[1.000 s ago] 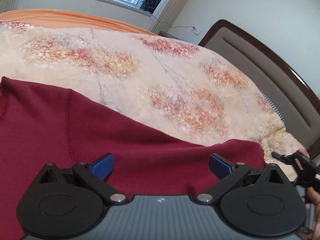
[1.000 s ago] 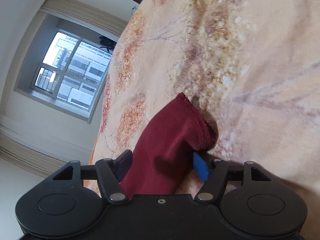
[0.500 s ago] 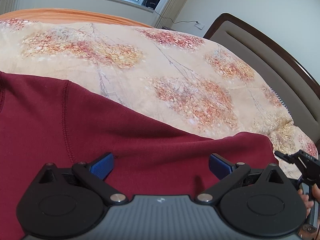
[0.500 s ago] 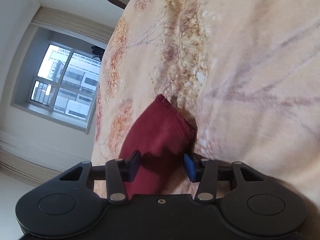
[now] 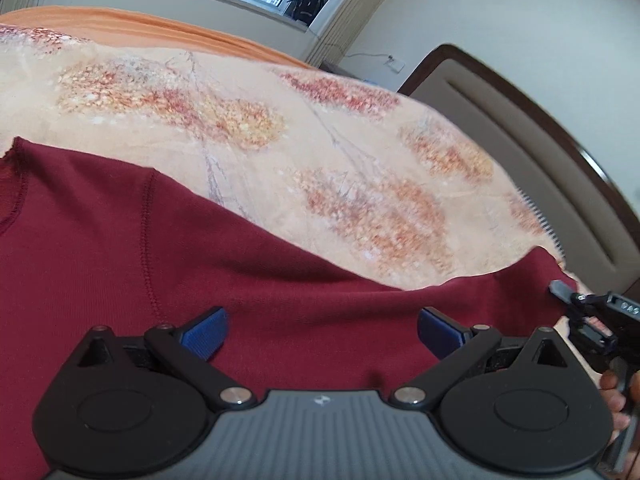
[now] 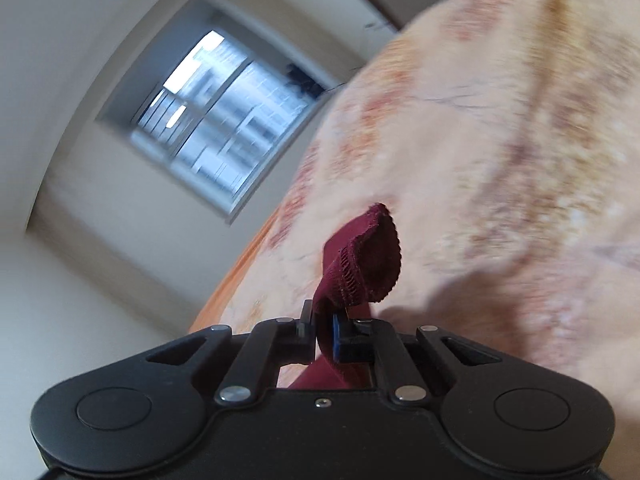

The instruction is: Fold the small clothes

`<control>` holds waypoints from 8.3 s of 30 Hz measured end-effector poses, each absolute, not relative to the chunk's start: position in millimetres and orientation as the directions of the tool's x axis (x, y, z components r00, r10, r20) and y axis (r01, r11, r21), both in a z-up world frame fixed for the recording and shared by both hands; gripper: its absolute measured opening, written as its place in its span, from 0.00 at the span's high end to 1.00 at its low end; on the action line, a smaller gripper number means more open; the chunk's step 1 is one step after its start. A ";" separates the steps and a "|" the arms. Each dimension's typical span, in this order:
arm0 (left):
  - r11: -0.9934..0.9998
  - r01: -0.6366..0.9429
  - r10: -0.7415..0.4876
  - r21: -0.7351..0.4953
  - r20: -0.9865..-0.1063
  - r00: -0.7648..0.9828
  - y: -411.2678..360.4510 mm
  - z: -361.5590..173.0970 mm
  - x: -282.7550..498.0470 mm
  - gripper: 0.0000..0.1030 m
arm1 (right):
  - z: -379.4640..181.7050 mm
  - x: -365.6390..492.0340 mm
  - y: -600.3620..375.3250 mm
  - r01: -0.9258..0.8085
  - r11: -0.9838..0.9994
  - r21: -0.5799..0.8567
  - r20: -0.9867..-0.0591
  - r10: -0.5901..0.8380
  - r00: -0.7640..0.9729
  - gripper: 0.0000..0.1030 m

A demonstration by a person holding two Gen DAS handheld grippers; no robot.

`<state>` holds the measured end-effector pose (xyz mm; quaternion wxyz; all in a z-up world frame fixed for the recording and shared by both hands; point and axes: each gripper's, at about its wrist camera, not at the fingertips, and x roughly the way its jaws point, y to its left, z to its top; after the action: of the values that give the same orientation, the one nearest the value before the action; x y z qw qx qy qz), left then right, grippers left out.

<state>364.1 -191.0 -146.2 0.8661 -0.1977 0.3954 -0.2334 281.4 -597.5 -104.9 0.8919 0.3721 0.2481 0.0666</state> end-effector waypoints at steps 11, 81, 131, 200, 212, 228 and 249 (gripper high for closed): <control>0.645 0.098 -0.652 -0.758 -0.479 0.588 -74.4 -153.3 345.5 0.00 | -106.3 304.9 -392.2 -0.204 0.806 0.555 -0.481 0.511 0.712 0.93; 0.864 -0.301 -0.085 -0.403 -0.706 0.703 165.9 -134.7 270.1 0.97 | -113.6 240.2 -365.3 -0.262 0.852 0.454 -0.544 0.497 0.676 0.46; 0.823 -0.273 -0.184 -0.498 -0.688 0.702 190.1 -187.1 269.8 0.94 | -177.2 344.1 -339.5 -0.179 0.700 0.691 -0.570 0.680 0.461 0.92; 0.623 -0.491 0.309 -0.609 -0.385 0.870 398.9 -152.3 57.6 0.92 | -76.2 239.5 -124.6 -0.568 0.688 0.452 -0.543 0.717 0.436 0.17; 0.974 -0.053 -0.026 -0.218 -0.341 0.940 192.0 -87.9 189.4 0.93 | -81.0 274.2 -180.2 -0.415 0.696 0.586 -0.480 0.711 0.515 0.17; 0.910 0.244 -0.031 0.336 -0.531 0.847 2.9 -155.9 184.1 0.94 | -162.1 331.8 -193.1 -0.103 0.454 0.885 -0.374 0.825 0.423 0.22; 0.873 0.278 -0.106 0.400 -0.400 0.910 -7.0 -138.3 143.8 0.94 | -187.5 337.8 -165.5 -0.036 0.376 0.926 -0.355 0.900 0.253 0.90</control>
<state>143.8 -7.0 -138.3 0.9498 0.2306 0.1858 -0.1012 337.8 -165.5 -187.5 0.6626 0.4329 0.4989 0.3531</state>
